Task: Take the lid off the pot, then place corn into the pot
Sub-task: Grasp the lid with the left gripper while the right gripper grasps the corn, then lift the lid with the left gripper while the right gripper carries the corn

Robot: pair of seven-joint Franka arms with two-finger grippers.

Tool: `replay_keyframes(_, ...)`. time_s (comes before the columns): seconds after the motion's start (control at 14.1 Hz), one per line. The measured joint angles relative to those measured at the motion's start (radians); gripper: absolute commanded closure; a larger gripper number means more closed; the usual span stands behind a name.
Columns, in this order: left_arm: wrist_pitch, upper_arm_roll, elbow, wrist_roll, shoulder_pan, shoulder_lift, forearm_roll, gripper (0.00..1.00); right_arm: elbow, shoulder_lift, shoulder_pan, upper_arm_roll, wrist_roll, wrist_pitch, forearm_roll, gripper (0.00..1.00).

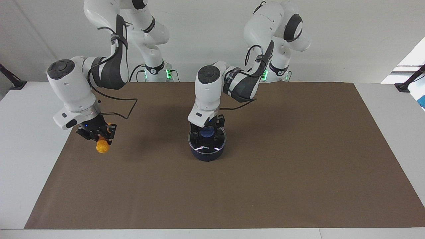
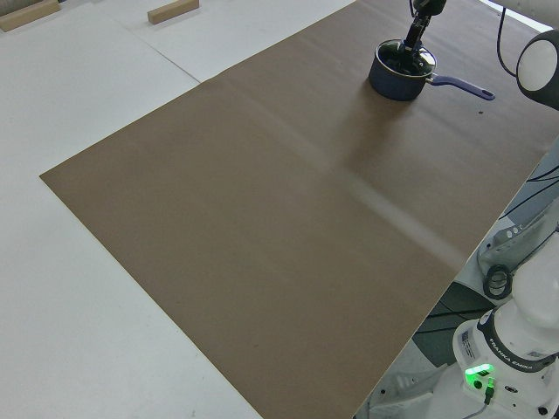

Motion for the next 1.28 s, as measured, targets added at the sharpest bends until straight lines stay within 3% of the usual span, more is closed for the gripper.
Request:
replay_keyframes(0.36, -0.004, -0.001, 0.002, 0.000, -0.001, 0.000, 0.003, 1.00, 0.002, -0.038, 0.003, 0.001, 0.000, -0.064, 0.010, 1.00)
replay_keyframes(0.64, -0.011, 0.004, 0.013, 0.000, 0.000, -0.006, 0.003, 1.00, 0.029, -0.116, 0.004, 0.003, 0.000, -0.201, 0.011, 1.00)
replay_keyframes(0.99, -0.034, 0.019, 0.023, 0.022, 0.043, -0.073, 0.002, 1.00, 0.044, -0.212, 0.034, 0.005, 0.004, -0.329, 0.011, 1.00)
replay_keyframes(1.28, -0.040, 0.024, -0.015, 0.210, 0.121, -0.129, -0.003, 1.00, 0.042, -0.218, 0.163, 0.007, 0.136, -0.343, -0.007, 1.00)
